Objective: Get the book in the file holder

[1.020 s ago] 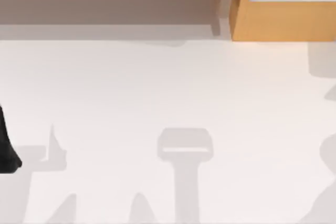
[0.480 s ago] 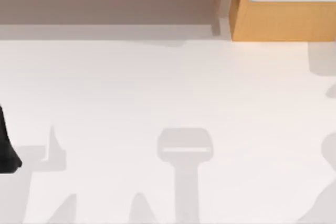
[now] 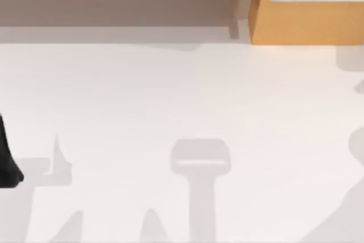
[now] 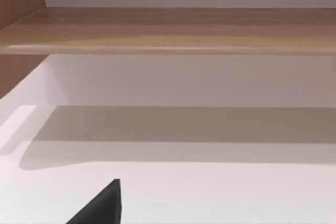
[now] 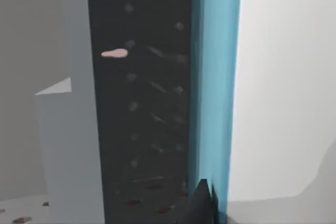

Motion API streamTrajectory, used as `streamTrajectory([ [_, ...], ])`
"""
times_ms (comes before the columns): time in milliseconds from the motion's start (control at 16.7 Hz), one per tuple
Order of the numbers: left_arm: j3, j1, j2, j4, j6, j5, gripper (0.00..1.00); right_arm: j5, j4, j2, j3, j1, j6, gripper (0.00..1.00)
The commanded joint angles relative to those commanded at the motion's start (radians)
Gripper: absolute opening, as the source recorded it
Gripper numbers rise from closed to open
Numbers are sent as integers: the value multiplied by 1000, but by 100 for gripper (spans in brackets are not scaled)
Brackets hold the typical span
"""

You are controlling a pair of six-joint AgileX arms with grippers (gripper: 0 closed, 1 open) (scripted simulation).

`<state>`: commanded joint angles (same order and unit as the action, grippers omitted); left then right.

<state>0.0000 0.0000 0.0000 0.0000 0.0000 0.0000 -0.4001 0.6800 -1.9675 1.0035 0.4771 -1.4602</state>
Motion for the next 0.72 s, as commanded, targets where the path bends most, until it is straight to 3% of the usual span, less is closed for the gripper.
streamTrajectory([
  [60,0,0,0,0,0,0,100,0,0,0,0,0,0,0],
  [720,0,0,0,0,0,0,100,0,0,0,0,0,0,83],
])
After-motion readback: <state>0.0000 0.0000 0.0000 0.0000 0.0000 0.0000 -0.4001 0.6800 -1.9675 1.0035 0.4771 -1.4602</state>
